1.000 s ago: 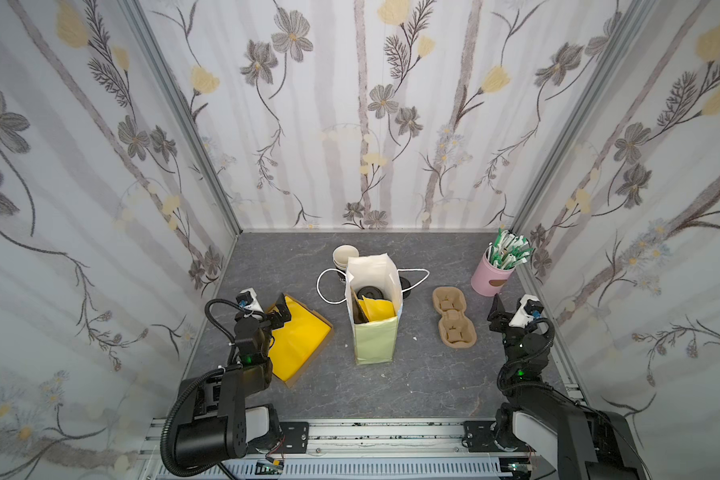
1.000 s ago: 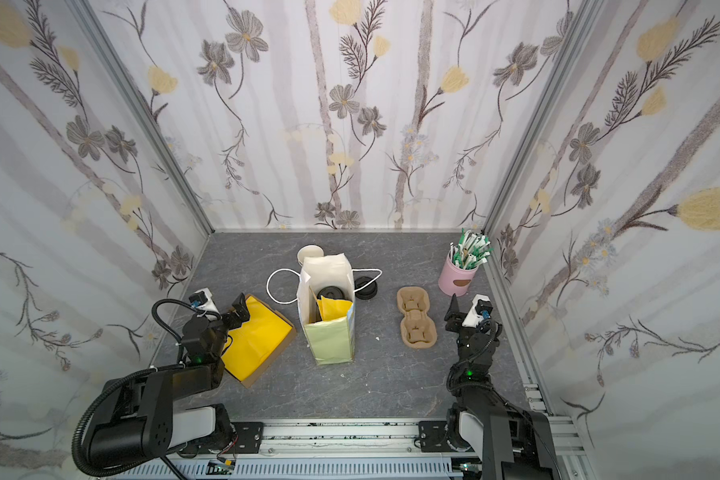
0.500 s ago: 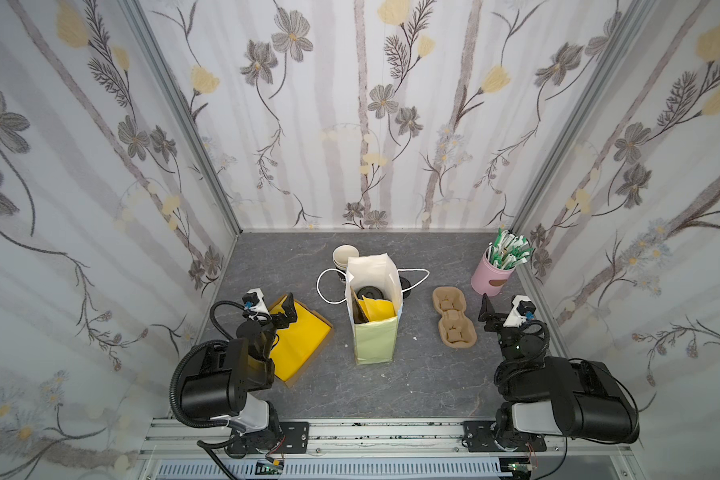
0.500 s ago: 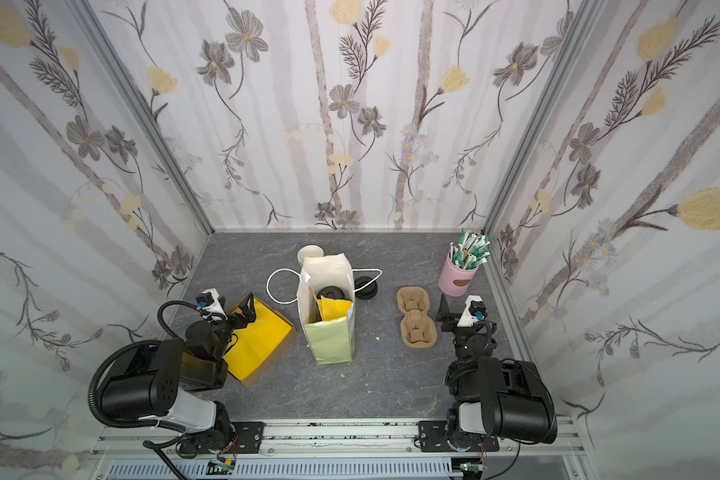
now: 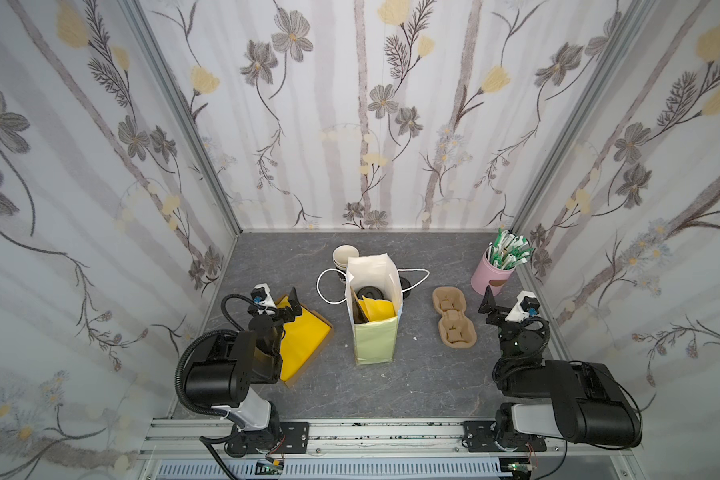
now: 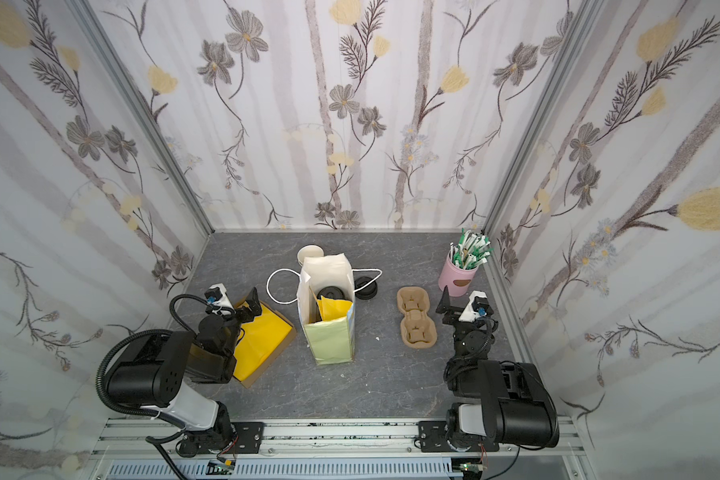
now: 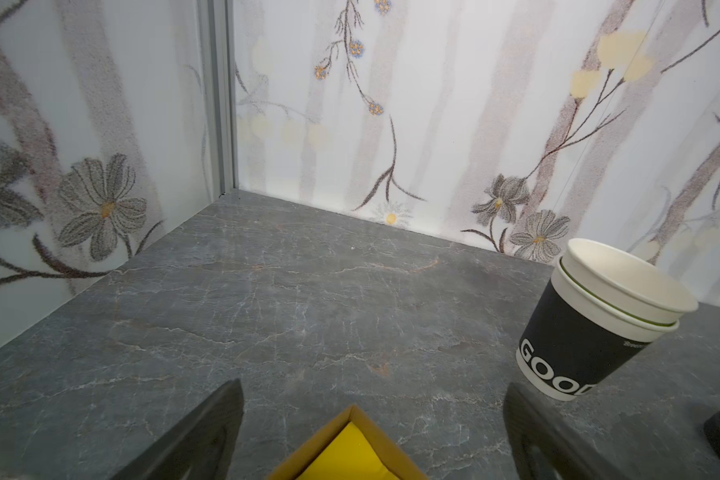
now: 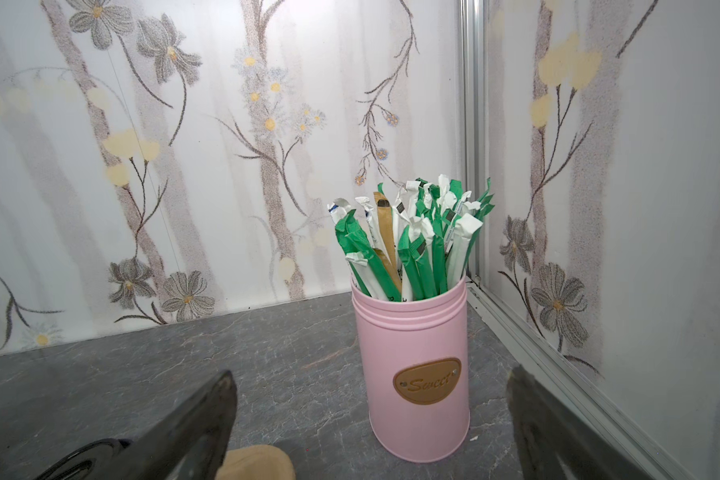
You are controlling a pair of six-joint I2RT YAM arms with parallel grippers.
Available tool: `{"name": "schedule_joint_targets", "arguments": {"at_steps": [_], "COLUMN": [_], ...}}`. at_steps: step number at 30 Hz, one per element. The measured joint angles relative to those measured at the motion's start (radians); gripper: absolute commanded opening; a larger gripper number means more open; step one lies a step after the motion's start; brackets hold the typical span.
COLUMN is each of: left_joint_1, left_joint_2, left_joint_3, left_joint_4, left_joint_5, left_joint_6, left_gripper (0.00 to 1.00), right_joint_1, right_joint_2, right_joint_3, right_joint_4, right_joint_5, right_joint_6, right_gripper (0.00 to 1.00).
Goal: Pack the takeout coffee
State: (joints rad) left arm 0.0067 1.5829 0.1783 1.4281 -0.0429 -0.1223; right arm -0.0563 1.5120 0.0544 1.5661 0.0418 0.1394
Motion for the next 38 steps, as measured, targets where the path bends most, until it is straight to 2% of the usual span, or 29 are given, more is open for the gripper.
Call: {"name": "schedule_joint_targets", "arguments": {"at_steps": [5, 10, 15, 38], "left_joint_1": [-0.009, -0.014, -0.016, -0.021], "left_joint_2": [0.002, 0.003, 0.003, 0.003], "left_joint_3": [0.010, 0.021, 0.021, 0.021], "left_joint_4": [-0.012, -0.026, -0.032, -0.042], "left_joint_5": [-0.058, -0.091, -0.099, -0.109], "left_joint_6": [0.010, 0.013, 0.014, 0.014], "left_gripper": [1.00, 1.00, 1.00, 1.00], "right_joint_1": [0.000, 0.021, 0.034, 0.034], "right_joint_2": [0.000, 0.001, 0.001, 0.009], "right_joint_3": [0.034, 0.136, 0.142, 0.163], "right_joint_4": [-0.029, -0.166, -0.239, -0.299], "right_joint_5": [-0.005, -0.079, -0.118, -0.121], "right_joint_6": [-0.011, -0.055, -0.089, -0.096], "right_gripper": [1.00, 1.00, 1.00, 1.00]}}
